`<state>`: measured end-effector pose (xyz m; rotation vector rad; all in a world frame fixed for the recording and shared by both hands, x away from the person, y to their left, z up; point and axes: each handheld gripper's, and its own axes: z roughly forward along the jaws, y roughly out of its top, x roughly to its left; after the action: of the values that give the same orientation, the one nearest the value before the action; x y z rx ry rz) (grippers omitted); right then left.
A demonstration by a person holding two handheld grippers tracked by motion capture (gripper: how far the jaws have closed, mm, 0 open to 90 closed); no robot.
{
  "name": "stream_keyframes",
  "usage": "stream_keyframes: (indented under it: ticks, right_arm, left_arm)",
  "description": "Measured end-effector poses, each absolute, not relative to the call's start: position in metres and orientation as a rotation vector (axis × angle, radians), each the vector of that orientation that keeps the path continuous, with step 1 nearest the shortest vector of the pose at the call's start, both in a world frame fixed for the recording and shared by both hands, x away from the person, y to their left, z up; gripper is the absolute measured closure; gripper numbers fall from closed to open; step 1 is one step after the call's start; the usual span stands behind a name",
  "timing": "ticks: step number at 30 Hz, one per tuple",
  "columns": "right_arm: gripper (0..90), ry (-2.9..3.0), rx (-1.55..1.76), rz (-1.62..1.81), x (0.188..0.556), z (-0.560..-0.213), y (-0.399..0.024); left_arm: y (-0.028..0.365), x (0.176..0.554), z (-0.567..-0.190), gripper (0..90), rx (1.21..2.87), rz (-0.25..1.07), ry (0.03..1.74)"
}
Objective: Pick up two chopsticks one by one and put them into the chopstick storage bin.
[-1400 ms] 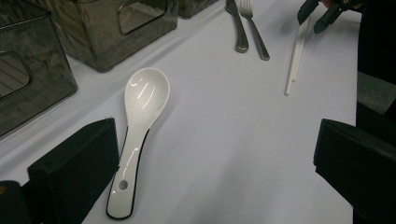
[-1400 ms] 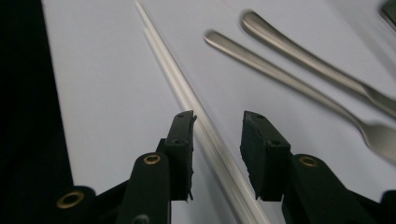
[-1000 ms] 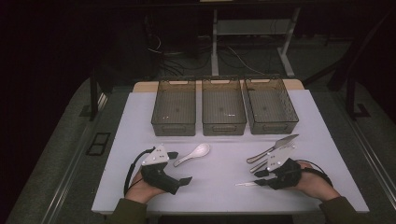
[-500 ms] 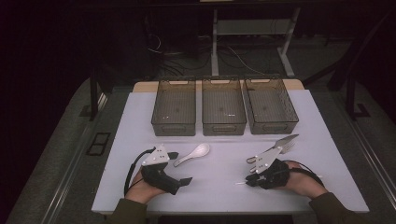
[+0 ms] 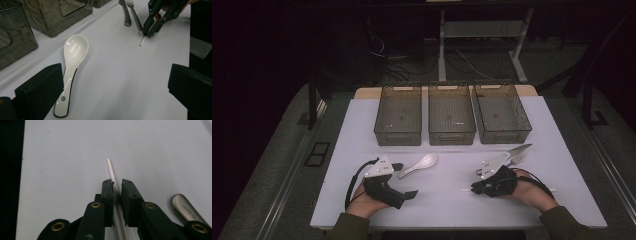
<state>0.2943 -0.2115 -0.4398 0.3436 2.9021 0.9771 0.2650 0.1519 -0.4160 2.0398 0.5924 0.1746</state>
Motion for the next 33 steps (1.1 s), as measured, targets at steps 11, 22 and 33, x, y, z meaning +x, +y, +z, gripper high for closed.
stream_keyframes:
  ticks: [11,22,33]
  right_arm:
    - [78.9,2.876,0.421,0.988,0.306,-0.441,-0.206]
    - [64.5,2.806,0.588,0.950,0.286,-0.420,-0.286]
    - [64.1,2.807,0.683,0.874,0.277,-0.429,-0.349]
  left_arm:
    - [0.152,0.265,-0.416,0.0,2.041,0.169,0.590]
    - [0.152,0.264,-0.416,0.0,2.041,0.168,0.587]
    - [0.152,0.265,-0.417,0.0,2.054,0.165,0.588]
